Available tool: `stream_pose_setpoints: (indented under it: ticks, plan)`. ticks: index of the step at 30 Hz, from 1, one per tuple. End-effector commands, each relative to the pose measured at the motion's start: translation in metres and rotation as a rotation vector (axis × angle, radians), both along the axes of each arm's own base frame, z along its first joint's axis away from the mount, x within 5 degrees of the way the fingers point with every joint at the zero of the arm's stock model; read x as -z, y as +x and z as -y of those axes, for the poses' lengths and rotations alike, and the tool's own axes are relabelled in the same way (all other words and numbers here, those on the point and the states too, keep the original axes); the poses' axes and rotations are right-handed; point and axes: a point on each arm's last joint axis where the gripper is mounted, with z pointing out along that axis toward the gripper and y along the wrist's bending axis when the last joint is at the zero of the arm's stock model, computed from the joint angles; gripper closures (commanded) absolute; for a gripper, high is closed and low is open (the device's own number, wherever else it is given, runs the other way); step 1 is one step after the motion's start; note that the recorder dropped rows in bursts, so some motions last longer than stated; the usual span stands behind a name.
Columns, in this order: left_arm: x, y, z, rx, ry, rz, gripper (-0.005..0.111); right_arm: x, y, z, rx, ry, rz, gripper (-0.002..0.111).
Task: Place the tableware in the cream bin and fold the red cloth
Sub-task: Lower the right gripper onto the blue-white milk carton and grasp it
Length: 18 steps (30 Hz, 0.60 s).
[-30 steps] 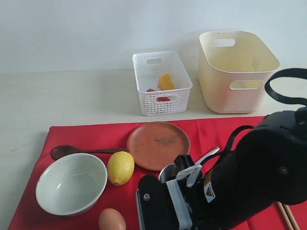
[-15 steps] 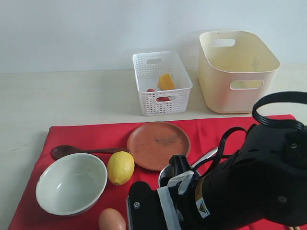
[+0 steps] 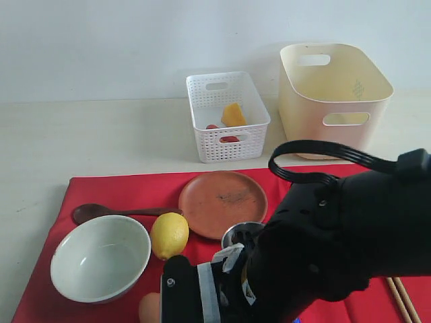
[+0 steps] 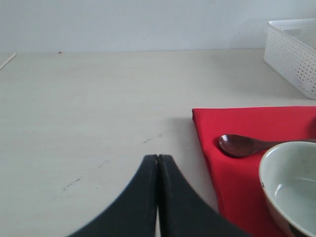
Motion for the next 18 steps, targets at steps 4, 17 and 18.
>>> stream_pose_setpoints:
  ticks: [4,17,18]
  plan:
    - [0.0,0.0,0.0,-0.002,0.0,0.011,0.107,0.019,0.001,-0.002,0.004,-0.081,-0.04,0.034]
    - [0.0,0.0,0.0,-0.002,0.0,0.011,0.107,0.023,0.01,-0.008,0.116,-0.128,-0.029,0.087]
    - [0.0,0.0,0.0,-0.002,0.0,0.011,0.107,0.021,0.011,-0.009,0.115,-0.136,-0.033,0.095]
